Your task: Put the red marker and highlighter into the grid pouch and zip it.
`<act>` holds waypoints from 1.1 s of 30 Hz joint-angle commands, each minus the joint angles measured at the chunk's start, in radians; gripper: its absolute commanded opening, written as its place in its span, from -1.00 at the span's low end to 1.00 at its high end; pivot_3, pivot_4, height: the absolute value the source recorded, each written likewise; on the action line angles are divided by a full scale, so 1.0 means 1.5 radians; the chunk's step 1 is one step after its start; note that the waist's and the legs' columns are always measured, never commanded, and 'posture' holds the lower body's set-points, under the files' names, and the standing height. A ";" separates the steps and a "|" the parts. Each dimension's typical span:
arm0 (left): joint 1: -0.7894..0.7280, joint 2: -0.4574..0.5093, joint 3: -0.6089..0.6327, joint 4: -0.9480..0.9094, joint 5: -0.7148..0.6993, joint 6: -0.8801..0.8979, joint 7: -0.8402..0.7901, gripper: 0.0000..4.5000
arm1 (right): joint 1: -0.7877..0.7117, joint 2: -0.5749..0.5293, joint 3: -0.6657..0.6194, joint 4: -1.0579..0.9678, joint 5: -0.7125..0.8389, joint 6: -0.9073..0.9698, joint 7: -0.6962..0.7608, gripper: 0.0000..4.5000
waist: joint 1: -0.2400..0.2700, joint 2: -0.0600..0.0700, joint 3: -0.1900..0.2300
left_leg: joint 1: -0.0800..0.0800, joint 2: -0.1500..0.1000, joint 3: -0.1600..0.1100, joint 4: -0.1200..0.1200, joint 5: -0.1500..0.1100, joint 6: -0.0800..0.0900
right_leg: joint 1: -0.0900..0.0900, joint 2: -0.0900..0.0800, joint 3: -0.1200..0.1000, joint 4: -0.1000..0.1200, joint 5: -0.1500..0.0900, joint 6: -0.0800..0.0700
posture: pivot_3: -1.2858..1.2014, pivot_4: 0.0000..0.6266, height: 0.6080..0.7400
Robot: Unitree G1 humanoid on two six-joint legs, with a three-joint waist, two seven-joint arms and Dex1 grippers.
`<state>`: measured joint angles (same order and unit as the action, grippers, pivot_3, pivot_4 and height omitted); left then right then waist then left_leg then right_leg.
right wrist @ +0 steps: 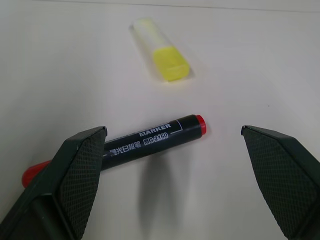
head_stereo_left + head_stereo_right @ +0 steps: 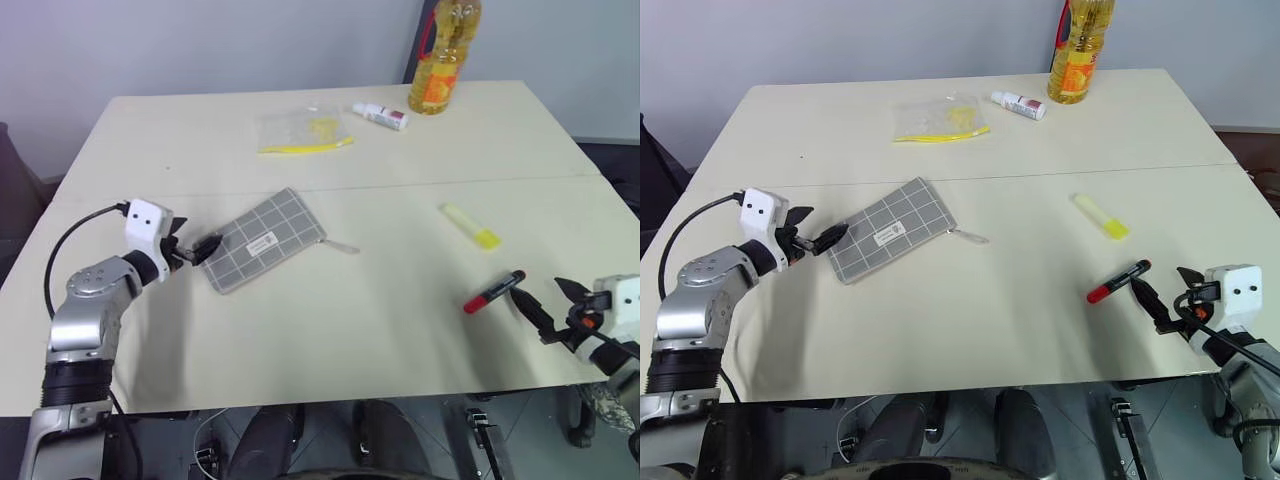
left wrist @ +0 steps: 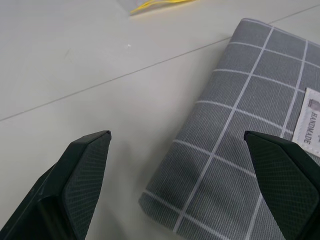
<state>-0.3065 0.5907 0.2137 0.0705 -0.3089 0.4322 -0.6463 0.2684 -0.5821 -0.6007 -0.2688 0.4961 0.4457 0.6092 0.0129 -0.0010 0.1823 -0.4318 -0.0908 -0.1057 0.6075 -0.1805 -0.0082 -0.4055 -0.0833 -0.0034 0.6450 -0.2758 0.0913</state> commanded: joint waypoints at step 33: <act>0.139 0.072 0.043 -0.069 0.037 -0.158 -0.029 1.00 | -0.478 0.096 0.430 0.112 -0.142 0.038 -0.084 -0.99 | -0.003 0.000 0.000 | 0.000 0.000 0.000 0.000 0.001 0.001 | -0.002 0.000 0.000 0.000 0.000 0.000 | 0.03 -0.52 1.00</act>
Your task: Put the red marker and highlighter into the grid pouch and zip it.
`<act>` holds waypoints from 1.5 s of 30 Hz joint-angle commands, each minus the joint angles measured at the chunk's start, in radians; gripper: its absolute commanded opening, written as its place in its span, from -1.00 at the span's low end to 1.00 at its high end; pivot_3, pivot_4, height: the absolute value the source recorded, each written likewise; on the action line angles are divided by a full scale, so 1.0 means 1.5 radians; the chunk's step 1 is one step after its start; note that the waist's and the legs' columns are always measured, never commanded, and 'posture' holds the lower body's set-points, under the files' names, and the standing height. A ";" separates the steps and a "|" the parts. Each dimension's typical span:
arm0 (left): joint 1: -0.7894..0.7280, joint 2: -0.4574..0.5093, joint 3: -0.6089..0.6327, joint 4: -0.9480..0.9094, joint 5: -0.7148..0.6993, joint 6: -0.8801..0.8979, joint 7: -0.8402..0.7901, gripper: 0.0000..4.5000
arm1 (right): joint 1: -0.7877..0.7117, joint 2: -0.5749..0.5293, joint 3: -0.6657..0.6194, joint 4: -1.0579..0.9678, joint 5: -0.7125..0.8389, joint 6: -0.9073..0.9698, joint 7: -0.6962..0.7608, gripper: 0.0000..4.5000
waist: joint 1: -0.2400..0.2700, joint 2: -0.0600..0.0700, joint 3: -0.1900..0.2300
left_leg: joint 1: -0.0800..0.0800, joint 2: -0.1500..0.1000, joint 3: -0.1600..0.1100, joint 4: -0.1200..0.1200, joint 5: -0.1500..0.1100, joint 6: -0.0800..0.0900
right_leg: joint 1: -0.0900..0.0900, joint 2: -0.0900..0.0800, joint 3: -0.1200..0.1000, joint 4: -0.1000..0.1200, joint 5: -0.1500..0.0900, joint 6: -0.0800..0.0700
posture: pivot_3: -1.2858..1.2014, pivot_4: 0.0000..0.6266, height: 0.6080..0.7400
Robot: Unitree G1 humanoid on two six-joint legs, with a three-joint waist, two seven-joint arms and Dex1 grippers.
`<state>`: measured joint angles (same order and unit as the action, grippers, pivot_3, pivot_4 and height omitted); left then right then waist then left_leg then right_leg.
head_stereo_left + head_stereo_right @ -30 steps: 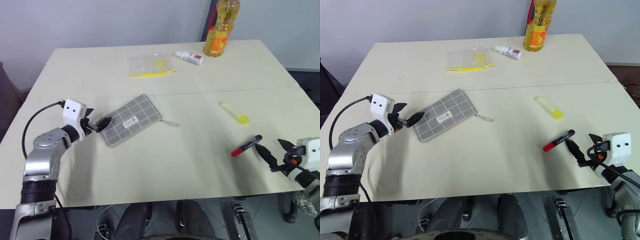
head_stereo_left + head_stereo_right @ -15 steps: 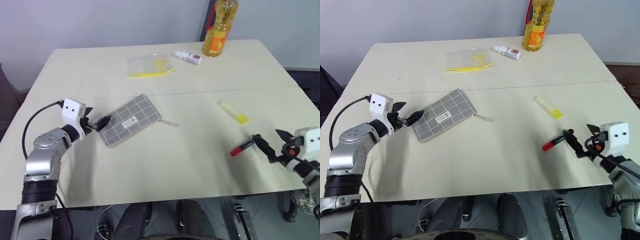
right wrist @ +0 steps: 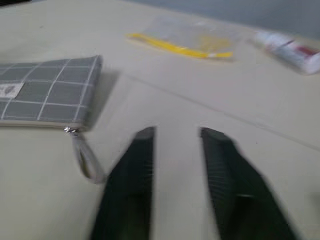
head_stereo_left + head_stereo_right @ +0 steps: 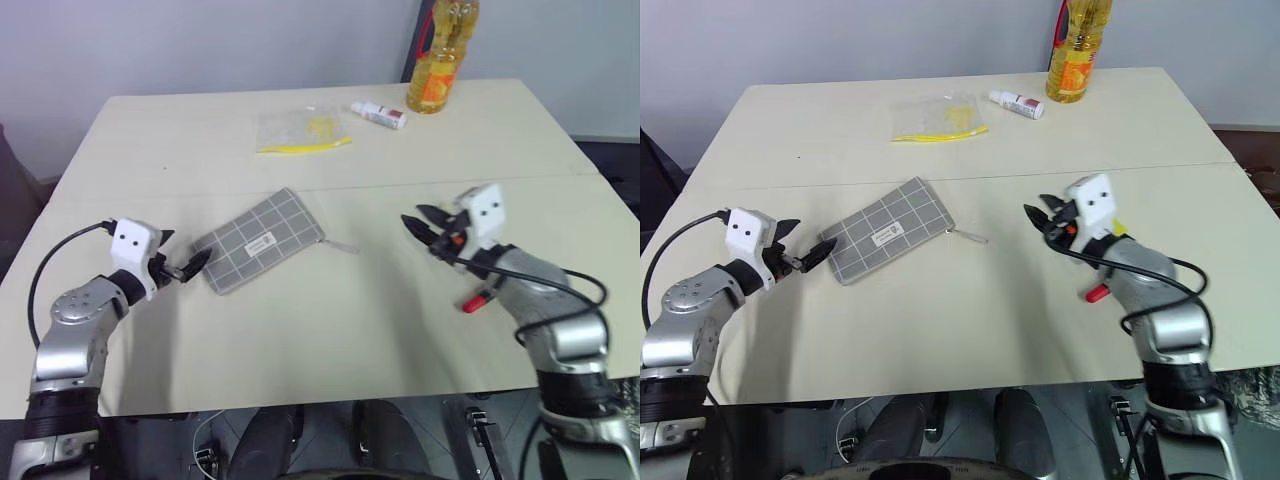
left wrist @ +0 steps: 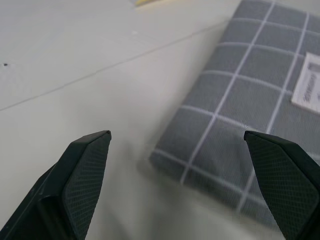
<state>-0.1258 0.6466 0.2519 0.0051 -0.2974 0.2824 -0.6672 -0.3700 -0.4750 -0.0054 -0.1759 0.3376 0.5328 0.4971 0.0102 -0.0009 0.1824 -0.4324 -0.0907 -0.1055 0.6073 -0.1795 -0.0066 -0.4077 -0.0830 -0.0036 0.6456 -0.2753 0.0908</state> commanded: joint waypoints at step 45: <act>-0.079 0.128 -0.167 0.330 0.275 -0.708 -0.050 1.00 | -0.398 0.278 0.150 0.696 -0.265 -0.275 0.052 -0.99 | -0.018 0.001 0.000 | 0.005 0.000 0.000 -0.010 0.004 -0.005 | -0.006 0.002 0.000 0.007 0.003 0.000 | 0.03 -0.52 1.00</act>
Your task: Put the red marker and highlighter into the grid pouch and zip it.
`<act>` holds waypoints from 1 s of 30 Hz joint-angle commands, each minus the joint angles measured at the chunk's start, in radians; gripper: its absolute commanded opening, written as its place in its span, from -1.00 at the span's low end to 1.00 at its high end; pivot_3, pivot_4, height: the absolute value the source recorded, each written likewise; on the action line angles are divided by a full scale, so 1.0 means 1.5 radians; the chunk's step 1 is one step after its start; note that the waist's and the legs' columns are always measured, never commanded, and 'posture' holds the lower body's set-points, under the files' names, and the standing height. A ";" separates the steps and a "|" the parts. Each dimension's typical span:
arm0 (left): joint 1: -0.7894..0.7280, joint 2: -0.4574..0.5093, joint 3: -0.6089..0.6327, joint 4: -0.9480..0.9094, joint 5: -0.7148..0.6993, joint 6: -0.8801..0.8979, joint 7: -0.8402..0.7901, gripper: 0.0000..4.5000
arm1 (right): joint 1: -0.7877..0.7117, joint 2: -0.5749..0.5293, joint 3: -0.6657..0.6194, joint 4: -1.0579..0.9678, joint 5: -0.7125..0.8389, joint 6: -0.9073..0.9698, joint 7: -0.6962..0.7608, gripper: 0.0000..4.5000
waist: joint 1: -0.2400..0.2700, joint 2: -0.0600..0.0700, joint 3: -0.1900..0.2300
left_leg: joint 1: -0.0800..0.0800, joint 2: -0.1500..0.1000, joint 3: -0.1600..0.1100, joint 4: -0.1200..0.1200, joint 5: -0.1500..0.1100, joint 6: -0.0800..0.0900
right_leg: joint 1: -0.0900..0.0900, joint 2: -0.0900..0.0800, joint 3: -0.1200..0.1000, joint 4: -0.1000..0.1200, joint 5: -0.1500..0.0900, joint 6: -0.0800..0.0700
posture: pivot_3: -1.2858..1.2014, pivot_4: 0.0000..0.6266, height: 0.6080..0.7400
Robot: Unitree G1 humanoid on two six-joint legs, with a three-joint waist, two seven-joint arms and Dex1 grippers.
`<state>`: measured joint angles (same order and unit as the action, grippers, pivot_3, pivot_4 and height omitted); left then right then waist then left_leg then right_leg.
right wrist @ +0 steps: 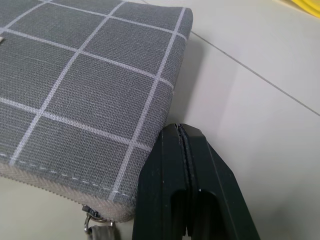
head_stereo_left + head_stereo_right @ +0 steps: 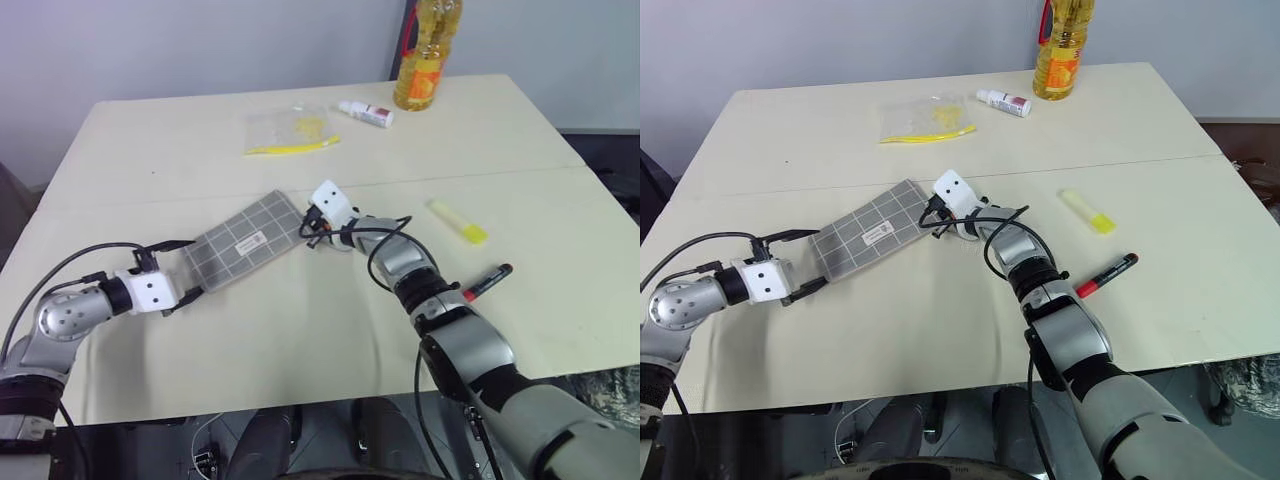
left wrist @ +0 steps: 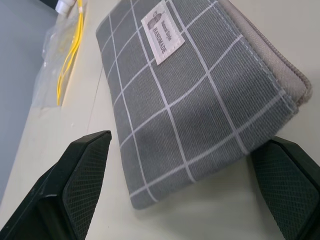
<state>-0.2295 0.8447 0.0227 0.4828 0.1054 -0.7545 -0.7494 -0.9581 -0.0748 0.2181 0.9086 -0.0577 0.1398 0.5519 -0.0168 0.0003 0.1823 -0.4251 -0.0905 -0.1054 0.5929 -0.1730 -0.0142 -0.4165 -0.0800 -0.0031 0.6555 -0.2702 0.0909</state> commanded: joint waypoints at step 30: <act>-0.014 -0.006 -0.010 0.030 -0.068 -0.022 0.008 -0.97 | 0.041 -0.012 -0.005 -0.119 -0.014 -0.008 0.032 -1.00 | -0.003 0.000 0.000 | 0.000 0.000 0.000 0.000 0.000 0.000 | 0.001 0.000 0.000 0.001 0.000 0.000 | 0.03 -0.52 1.00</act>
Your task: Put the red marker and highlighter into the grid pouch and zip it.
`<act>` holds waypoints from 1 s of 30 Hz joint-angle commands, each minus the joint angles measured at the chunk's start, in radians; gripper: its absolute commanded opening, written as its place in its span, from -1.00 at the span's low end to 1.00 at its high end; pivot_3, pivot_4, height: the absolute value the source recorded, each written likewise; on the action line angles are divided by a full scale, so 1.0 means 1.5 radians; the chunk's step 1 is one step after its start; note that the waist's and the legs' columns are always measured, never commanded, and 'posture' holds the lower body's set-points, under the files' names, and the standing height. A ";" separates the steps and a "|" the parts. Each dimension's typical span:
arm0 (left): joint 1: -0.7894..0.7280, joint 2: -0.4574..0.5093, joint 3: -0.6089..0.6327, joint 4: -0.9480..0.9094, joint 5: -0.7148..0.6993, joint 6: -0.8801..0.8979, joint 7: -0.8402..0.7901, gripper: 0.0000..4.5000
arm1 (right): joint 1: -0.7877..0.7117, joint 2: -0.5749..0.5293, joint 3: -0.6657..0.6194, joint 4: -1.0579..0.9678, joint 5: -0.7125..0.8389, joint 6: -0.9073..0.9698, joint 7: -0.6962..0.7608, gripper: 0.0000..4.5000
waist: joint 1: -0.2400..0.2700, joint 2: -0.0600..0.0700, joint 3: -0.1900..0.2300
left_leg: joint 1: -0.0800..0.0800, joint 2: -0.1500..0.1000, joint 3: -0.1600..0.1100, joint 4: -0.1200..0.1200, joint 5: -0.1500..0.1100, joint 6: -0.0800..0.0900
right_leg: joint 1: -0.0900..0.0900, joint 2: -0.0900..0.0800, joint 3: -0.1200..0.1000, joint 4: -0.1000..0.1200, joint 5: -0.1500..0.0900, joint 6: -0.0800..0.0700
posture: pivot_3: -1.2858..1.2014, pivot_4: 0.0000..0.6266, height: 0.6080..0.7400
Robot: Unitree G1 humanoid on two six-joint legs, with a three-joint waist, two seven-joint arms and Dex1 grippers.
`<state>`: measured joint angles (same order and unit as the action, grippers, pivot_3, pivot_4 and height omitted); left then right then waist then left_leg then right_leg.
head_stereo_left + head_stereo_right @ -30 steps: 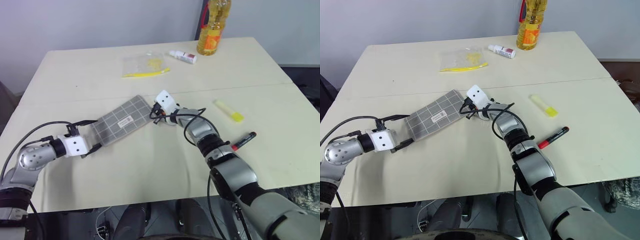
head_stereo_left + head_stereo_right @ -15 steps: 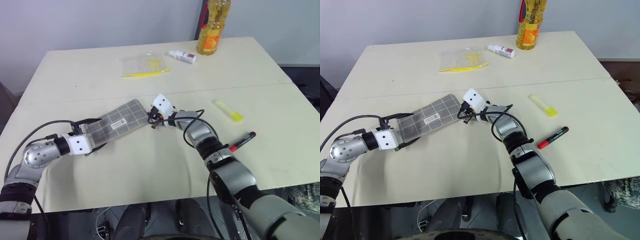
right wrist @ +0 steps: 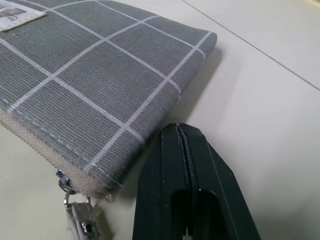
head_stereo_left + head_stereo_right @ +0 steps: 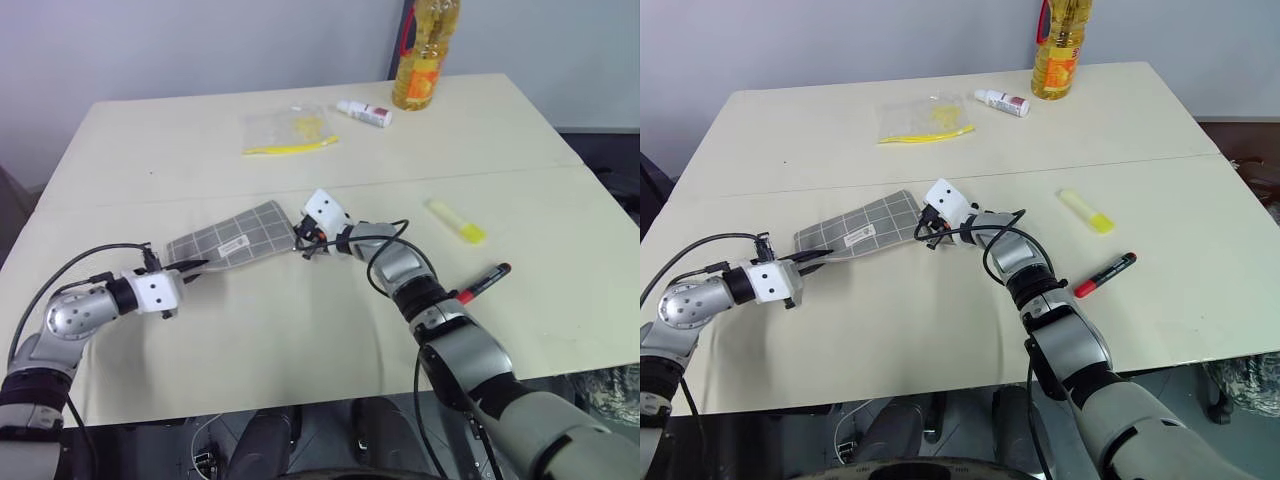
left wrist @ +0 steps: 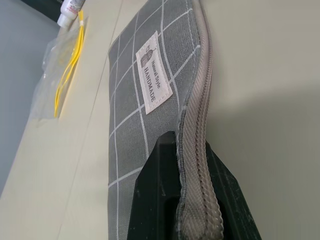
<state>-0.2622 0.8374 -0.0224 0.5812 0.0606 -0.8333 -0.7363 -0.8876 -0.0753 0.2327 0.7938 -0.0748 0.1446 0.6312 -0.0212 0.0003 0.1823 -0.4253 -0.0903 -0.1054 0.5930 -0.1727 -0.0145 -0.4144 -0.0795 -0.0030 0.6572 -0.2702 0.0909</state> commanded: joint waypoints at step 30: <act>-0.084 -0.244 -0.086 -0.437 -0.126 0.648 0.015 -1.00 | 0.280 -0.206 -0.187 -0.617 0.196 0.334 -0.047 0.98 | 0.005 -0.001 0.000 | 0.000 0.000 0.000 0.003 0.000 0.000 | 0.003 0.000 0.000 0.000 0.000 0.000 | 0.03 -0.52 1.00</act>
<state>-0.3790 0.4679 -0.1536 -0.0451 -0.1309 0.1427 -0.7075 -0.4417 -0.4019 -0.0275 -0.1200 0.2015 0.6472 0.5889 -0.0133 -0.0007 0.1819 -0.4254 -0.0898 -0.1061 0.5981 -0.1725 -0.0139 -0.4100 -0.0792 -0.0035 0.6566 -0.2705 0.0911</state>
